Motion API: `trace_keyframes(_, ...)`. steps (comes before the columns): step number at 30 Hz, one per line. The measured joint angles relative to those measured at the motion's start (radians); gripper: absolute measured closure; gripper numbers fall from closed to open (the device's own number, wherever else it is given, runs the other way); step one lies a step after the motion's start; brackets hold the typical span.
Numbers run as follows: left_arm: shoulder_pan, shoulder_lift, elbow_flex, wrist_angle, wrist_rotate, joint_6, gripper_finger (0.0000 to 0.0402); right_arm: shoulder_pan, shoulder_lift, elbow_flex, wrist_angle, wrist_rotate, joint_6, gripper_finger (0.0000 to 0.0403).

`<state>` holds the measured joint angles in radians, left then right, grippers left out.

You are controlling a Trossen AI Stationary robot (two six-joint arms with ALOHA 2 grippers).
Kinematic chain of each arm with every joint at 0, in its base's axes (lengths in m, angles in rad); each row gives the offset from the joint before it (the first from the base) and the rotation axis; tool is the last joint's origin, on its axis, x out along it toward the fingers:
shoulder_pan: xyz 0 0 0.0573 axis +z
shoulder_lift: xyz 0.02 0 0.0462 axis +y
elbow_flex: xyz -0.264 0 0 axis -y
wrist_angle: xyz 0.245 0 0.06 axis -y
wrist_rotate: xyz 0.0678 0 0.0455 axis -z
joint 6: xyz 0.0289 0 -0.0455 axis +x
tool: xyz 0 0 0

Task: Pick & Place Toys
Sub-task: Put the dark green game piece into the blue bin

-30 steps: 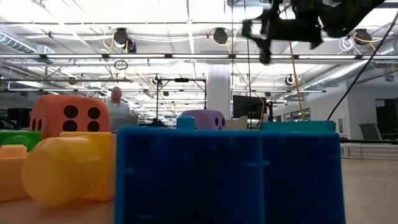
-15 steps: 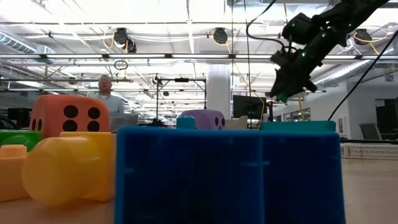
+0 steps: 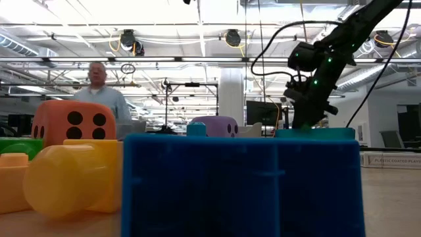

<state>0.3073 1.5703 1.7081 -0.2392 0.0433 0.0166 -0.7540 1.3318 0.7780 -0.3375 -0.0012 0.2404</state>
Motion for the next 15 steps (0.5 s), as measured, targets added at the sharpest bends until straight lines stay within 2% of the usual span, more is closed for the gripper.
trace_keyframes(7,-0.002,0.0,0.0,-0.051,0.0,-0.003,0.0105,0.0,0.042,0.0,0.016,-0.001,-0.001,0.0252)
trace_keyframes(15,-0.001,0.0,0.0,-0.081,0.0,-0.003,0.0105,0.0,0.016,0.0,0.023,0.001,-0.044,0.0196)
